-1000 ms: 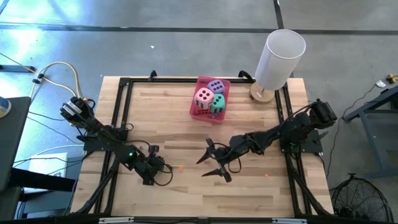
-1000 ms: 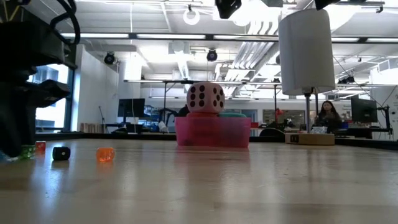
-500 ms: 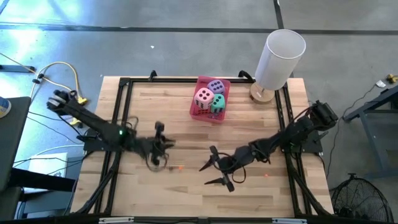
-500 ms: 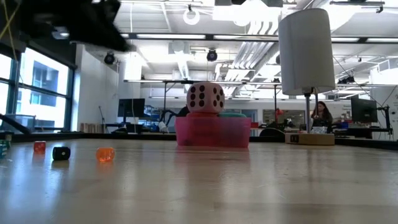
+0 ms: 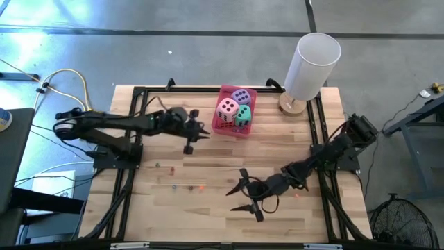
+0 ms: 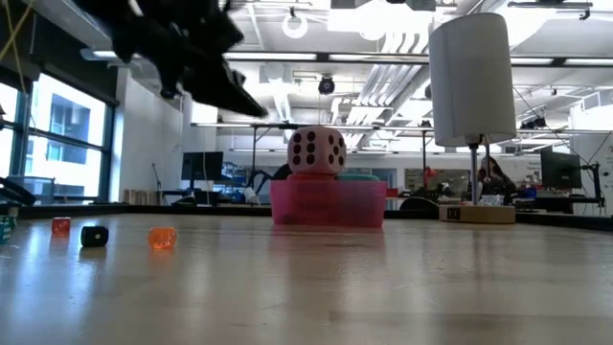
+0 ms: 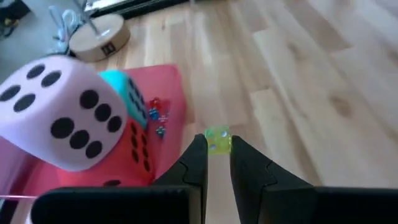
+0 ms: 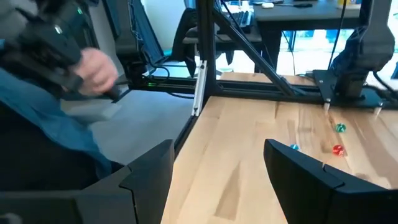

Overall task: Pick & Place Dice
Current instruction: Put the small light green dice into the bin

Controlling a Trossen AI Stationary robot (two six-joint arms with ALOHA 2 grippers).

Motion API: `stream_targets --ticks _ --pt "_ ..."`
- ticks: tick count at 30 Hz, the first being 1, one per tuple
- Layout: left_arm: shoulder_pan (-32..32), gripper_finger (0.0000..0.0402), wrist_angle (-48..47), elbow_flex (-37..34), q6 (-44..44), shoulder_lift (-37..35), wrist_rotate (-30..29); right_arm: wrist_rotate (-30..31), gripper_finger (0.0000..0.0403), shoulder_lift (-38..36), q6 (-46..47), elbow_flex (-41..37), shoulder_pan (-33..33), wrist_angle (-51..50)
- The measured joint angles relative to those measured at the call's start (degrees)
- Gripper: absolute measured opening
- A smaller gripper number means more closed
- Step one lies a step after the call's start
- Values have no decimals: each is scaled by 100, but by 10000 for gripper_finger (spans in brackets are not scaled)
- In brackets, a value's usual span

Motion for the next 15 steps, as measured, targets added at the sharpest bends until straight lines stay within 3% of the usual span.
stream_targets --ticks 4,10,15 --pt "336 35 528 -7 287 684 297 283 243 0 249 2 194 -91" --pt "461 35 1488 -5 544 1362 299 822 243 57 371 2 455 -171" --pt "475 54 1983 0 412 1617 -202 1028 243 57 621 2 469 -213"
